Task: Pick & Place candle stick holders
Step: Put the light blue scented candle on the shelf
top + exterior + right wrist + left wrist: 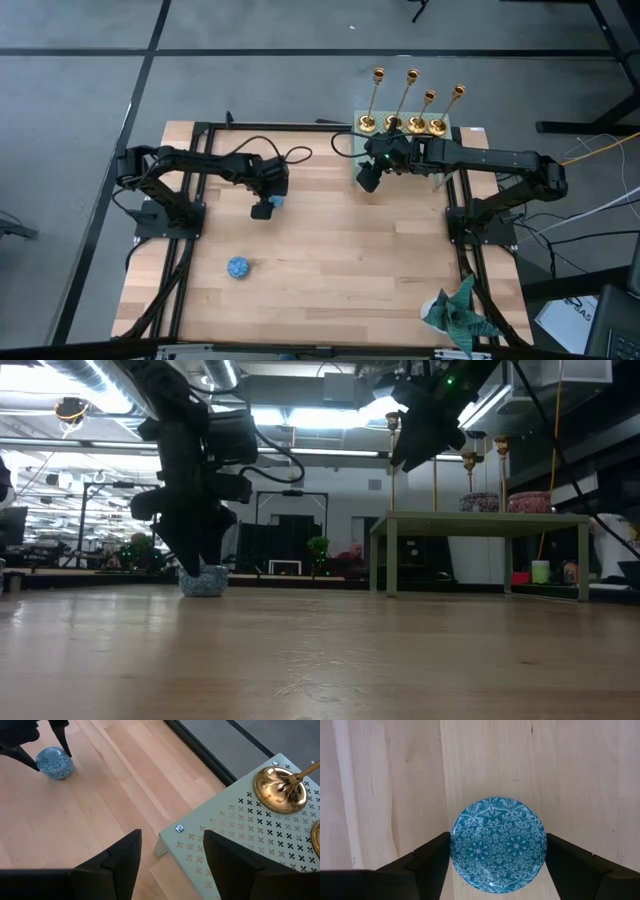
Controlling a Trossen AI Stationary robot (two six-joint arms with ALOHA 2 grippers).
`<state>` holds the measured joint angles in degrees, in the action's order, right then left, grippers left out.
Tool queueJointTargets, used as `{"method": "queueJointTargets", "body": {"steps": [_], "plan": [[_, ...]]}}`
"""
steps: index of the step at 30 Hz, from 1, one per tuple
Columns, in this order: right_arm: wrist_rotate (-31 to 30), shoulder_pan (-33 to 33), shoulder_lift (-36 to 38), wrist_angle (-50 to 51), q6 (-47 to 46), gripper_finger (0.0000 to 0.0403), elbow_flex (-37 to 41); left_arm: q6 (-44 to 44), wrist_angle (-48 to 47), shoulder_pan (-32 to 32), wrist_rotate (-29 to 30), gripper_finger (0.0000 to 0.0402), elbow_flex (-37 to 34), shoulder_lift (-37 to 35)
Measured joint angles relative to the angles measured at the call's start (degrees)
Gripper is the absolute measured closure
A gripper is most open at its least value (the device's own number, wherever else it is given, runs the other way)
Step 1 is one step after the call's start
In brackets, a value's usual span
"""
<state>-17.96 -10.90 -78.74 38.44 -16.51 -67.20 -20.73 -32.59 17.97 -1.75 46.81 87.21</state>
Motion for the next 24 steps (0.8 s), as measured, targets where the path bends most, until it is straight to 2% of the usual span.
{"method": "queueJointTargets", "body": {"steps": [9,14,19,24], "plan": [[0.9,0.0,0.1,0.0,0.3,0.0185,0.0,-1.4,0.9,0.4,1.5,0.012,1.4,0.6],[4.4,0.0,2.4,-0.4,4.2,0.0185,0.0,-4.6,0.6,2.3,2.3,0.012,6.6,0.2],[6.0,0.0,7.0,-0.7,7.6,0.0185,0.0,-9.3,-1.7,5.5,6.3,0.012,11.7,0.2],[6.0,0.0,10.9,0.0,11.1,0.0185,0.0,-8.7,-1.9,10.2,3.8,0.012,18.4,0.2]]}}
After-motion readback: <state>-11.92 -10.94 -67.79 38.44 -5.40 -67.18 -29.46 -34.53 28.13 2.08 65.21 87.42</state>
